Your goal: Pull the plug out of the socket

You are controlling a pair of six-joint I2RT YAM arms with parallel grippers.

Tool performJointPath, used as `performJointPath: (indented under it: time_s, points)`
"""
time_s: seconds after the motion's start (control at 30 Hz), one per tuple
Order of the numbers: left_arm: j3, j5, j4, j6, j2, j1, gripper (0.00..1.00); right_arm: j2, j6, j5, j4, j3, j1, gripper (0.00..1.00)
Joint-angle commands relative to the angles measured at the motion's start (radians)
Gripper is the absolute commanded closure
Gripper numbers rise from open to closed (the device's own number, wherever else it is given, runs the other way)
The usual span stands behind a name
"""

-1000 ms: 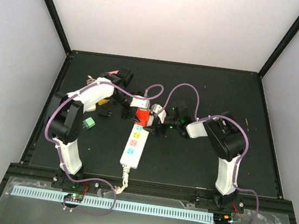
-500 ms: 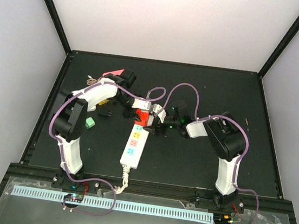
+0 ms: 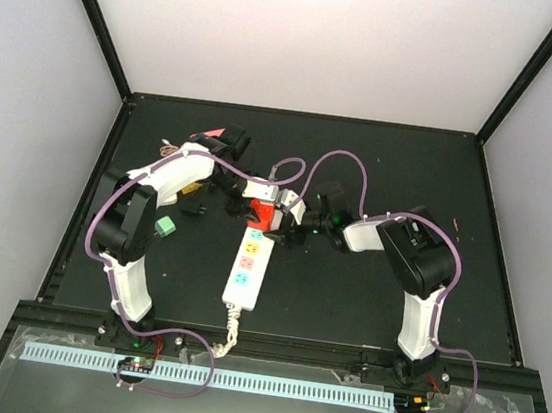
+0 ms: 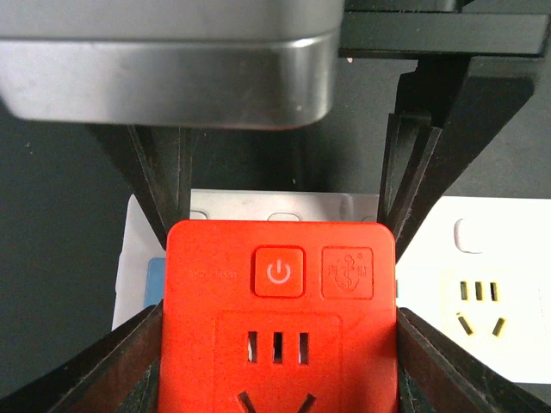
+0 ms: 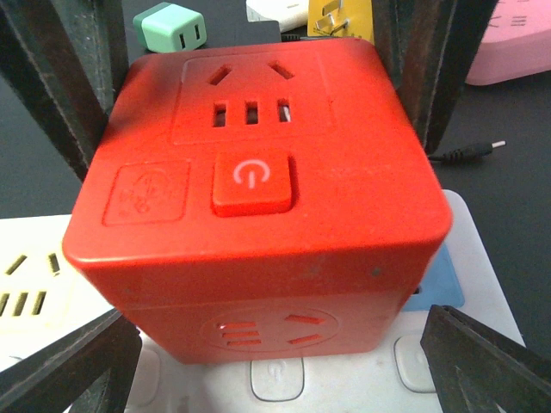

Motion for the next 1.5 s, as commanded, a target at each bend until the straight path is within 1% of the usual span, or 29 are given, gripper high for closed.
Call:
performJointPath:
  time_s: [0.0,0.17,0.33,0.4,0.57,0.67,0.73,0.77,0.97,1.03,1.17,1.23,1.4,1.47]
  points:
    - [0.035,0.152,-0.009,-0.017,-0.086,-0.006,0.72,-0.002,-0.009,0.046,-0.102,0.005,0.003,0.08]
    - [0.027,0.143,0.004,-0.019,-0.094,-0.012,0.74,-0.001,-0.006,0.052,-0.126,0.016,0.004,0.08]
    - [-0.060,0.109,0.089,-0.038,-0.134,-0.041,0.75,-0.001,-0.003,0.055,-0.134,0.021,0.003,0.08]
    - [-0.086,0.087,0.124,-0.066,-0.143,-0.057,0.75,-0.001,-0.003,0.057,-0.136,0.022,0.003,0.08]
    - [-0.074,0.084,0.110,-0.126,-0.127,-0.069,0.76,-0.001,-0.011,0.050,-0.140,0.021,0.003,0.08]
    - [-0.076,0.076,0.101,-0.117,-0.117,-0.068,0.76,-0.004,-0.013,0.022,-0.097,-0.006,0.008,0.08]
    - [-0.083,0.071,0.093,-0.102,-0.110,-0.068,0.72,-0.006,-0.009,0.016,-0.067,-0.020,0.015,0.08]
    - [-0.084,0.065,0.092,-0.102,-0.107,-0.069,0.69,-0.004,-0.009,0.017,-0.067,-0.017,0.018,0.09]
    - [-0.107,0.051,0.121,-0.125,-0.110,-0.049,0.45,-0.001,-0.026,0.028,-0.099,0.000,0.020,0.09]
    - [-0.113,0.054,0.124,-0.123,-0.113,-0.039,0.35,-0.001,-0.032,0.024,-0.117,0.010,0.020,0.09]
    - [-0.139,0.038,0.148,-0.119,-0.122,-0.036,0.19,-0.001,-0.039,0.027,-0.125,0.014,0.020,0.09]
    - [-0.163,0.033,0.173,-0.118,-0.133,-0.033,0.17,-0.005,-0.044,0.022,-0.125,0.013,0.020,0.08]
    - [-0.221,0.034,0.235,-0.118,-0.162,-0.018,0.17,-0.021,-0.030,-0.006,-0.091,-0.001,0.020,0.07]
    - [-0.240,0.036,0.254,-0.120,-0.167,-0.004,0.17,-0.023,-0.019,-0.010,-0.073,-0.003,0.023,0.05]
